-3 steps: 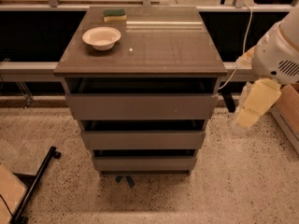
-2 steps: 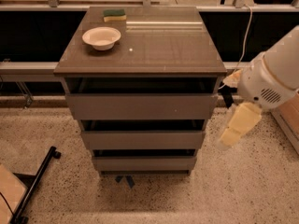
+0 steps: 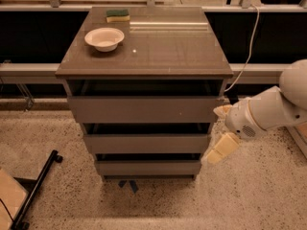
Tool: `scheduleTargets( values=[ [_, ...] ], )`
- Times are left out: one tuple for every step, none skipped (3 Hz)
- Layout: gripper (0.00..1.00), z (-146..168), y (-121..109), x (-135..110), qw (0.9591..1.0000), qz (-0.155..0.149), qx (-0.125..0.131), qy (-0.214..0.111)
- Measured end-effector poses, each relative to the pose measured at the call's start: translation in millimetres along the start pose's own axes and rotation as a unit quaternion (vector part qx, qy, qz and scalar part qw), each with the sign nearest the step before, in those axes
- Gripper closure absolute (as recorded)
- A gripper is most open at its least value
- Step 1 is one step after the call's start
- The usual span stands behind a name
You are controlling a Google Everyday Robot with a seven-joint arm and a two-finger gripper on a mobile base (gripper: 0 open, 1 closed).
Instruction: Open middle drawer
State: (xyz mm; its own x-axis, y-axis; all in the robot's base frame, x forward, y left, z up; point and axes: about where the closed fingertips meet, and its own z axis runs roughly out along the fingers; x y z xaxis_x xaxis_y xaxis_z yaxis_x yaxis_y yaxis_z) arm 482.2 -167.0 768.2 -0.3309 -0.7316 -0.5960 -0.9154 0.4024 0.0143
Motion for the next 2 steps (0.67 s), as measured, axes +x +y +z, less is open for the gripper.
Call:
scheduleTargets(
  values=[
    [0.0, 9, -2, 5, 1.0, 0.005, -0.007, -0.002],
    [0.0, 29, 3, 5, 0.9998, 0.02, 0.002, -0.005]
  ],
)
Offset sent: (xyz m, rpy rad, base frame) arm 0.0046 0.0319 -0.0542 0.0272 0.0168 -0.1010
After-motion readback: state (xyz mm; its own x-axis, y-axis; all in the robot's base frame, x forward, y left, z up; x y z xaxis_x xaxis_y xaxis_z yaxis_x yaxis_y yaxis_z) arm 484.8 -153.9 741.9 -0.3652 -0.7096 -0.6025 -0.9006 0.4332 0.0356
